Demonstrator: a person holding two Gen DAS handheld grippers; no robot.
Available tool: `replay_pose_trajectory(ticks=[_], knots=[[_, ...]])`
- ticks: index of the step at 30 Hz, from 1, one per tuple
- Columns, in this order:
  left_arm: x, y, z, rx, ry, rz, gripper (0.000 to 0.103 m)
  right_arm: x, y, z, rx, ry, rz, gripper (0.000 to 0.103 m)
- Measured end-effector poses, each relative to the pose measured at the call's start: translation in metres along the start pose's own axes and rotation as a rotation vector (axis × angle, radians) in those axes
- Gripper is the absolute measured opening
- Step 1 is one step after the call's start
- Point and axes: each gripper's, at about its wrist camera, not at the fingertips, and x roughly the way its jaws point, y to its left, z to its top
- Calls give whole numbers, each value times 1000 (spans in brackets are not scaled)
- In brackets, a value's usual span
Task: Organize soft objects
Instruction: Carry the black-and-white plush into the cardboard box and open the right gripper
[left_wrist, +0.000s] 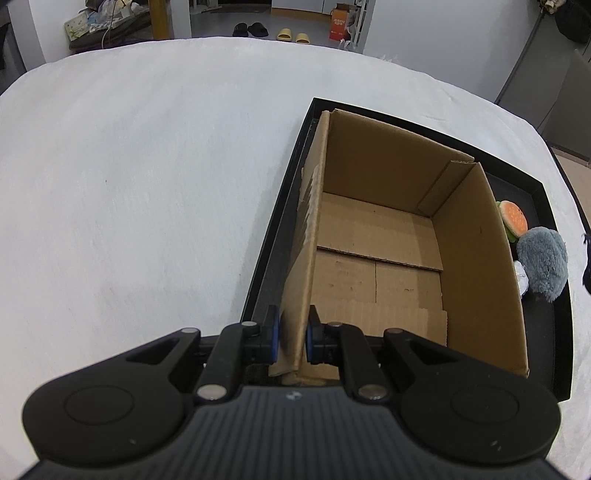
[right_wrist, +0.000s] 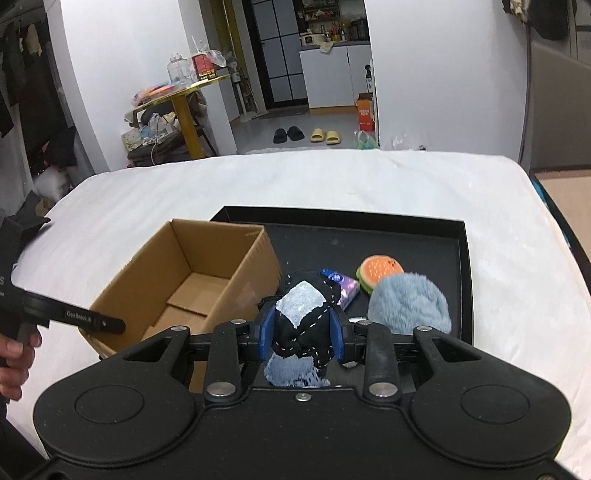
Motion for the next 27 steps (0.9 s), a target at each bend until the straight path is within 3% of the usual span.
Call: replay_pose_trajectory(ticks=[15,27], knots=[[3,6,-8,-40,-1,-43,14,16,20,19,-67,-2,-4,31],[5,14,-8,-74,18,-93,15,35,69,32,-156,15,59,31]])
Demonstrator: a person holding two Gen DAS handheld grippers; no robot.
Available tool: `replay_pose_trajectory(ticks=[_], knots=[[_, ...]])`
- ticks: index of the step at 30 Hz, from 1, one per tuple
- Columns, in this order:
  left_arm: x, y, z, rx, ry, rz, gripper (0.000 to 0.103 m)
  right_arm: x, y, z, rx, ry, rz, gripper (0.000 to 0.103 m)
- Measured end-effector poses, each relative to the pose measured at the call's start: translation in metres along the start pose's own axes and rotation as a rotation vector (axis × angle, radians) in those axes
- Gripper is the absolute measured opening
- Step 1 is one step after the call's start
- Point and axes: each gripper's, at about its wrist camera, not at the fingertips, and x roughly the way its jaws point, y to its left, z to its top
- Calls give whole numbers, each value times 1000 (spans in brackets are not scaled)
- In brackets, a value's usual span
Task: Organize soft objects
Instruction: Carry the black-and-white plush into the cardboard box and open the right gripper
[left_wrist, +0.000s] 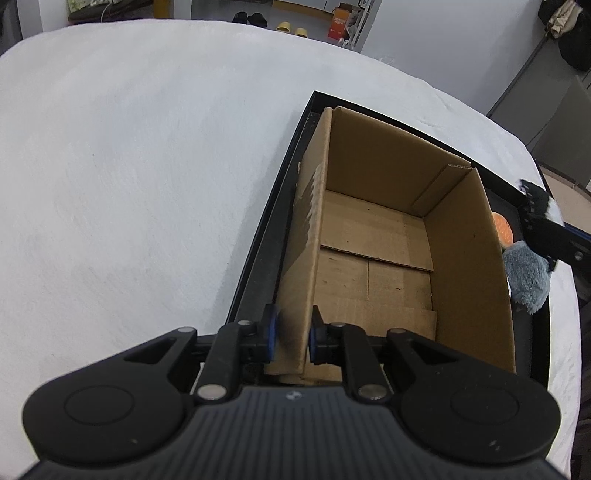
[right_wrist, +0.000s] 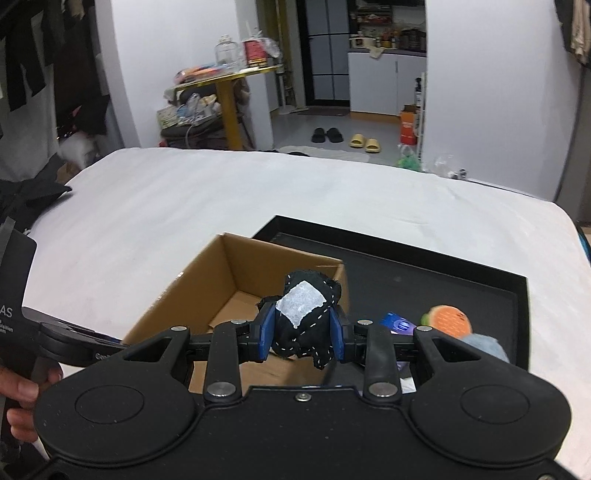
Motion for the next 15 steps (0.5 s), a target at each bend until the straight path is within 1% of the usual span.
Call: replay_pose_trajectory(ticks=[7,15], knots=[[1,10,6,-14,12,-24,15,20,22,11,-23,20,29,31],[-1,18,9,-25,25,-43,15,40,34,16,-5,44,56,31]])
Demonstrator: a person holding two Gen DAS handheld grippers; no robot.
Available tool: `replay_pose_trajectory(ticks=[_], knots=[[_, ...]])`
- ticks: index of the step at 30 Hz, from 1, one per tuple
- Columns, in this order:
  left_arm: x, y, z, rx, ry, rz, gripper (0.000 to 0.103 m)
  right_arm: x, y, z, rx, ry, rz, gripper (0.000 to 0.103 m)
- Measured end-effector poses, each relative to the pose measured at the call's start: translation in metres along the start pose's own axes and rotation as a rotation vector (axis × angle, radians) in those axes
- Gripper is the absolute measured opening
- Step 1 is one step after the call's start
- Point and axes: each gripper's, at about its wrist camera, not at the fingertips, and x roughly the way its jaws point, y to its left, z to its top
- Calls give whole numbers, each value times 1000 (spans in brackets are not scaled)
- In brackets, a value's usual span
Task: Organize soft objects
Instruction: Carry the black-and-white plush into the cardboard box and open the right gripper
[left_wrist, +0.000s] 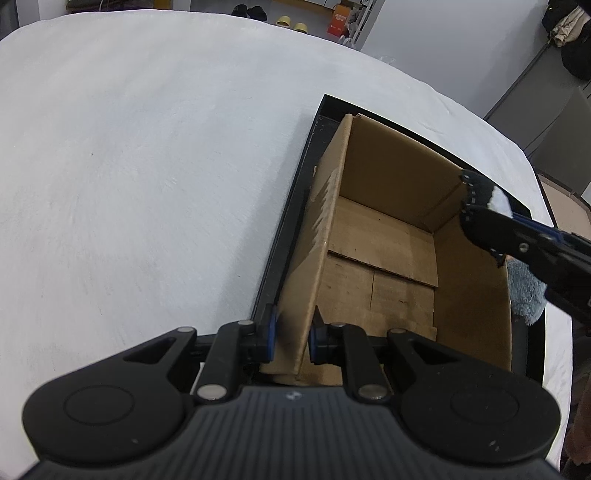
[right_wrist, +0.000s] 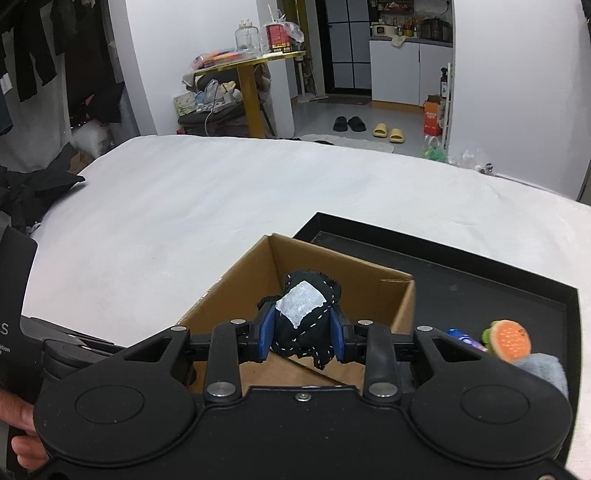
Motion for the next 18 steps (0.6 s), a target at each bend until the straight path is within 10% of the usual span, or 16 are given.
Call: replay_pose_trajectory(ticks=[18], knots=[[0,6,10,14,27,-26,16,9,4,-1,43,10,70,54]])
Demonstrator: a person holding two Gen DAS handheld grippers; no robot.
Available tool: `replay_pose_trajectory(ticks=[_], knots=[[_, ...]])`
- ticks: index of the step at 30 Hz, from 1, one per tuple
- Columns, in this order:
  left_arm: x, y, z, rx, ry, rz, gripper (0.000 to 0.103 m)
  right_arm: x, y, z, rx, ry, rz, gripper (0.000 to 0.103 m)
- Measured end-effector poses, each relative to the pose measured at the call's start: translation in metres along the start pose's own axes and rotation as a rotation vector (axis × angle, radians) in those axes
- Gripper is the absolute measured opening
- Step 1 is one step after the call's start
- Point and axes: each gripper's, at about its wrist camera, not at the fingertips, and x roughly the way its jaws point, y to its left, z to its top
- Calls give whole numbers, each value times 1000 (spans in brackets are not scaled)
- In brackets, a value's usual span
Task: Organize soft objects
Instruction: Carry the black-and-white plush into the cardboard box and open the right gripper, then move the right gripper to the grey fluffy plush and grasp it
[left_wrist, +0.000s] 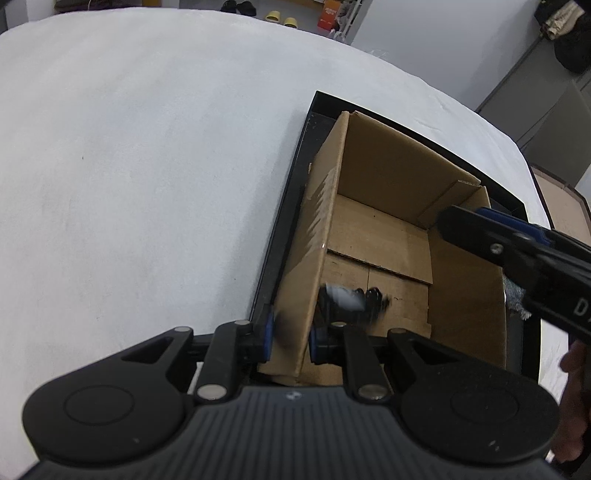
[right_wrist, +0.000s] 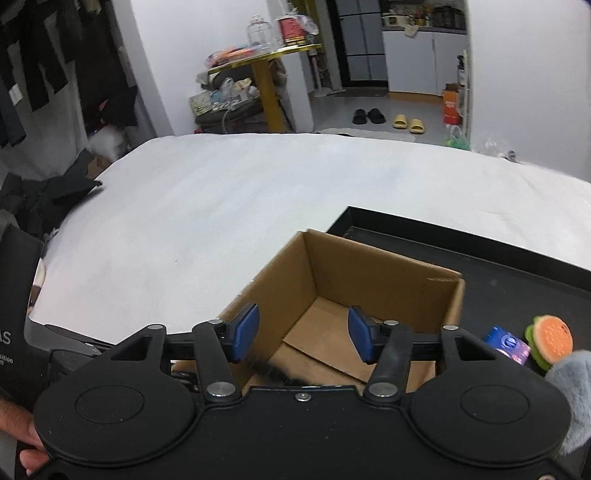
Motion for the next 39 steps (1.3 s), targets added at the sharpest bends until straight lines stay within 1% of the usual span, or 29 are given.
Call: replay_pose_trajectory(ticks=[5,8,12,15,18,20,21,23,26,32,37,39], knots=[[-4,-5,0,30,-13,26,17,-16,-10,-5,40,1,-38,54],[-5,-5,-1,22,-9,23,17,-24,-17,-9,54,1,-59,54],[-7,-8,-1,35,-23,30,17,-32,-27,-12,65,-12,-83,53],[-8,-8,0,38,-25,37,20,-38,-39,-15,82,-23,-111,53],[-10,-9,-1,43,-30,46,28,-42,-51,-17,103,-28,-145,53],[-9,-10,-1,41,-32,55,39,-45,-60,-21,119,-32,-167,54],[-10,-11,-1,42,-36,56,41,-47,-65,-23,127,-34,-178,55],[-9,-14,0,49,-45,67,49,-49,-74,-29,138,-37,-199,56],[-9,-20,1,73,-67,95,54,-51,-88,-38,157,-32,-234,59],[-5,-30,5,91,-81,129,63,-51,-108,-52,161,-33,-299,69],[1,-40,6,101,-82,154,65,-49,-125,-61,168,-24,-339,71],[5,-45,7,108,-80,160,65,-48,-133,-64,173,-25,-358,75]])
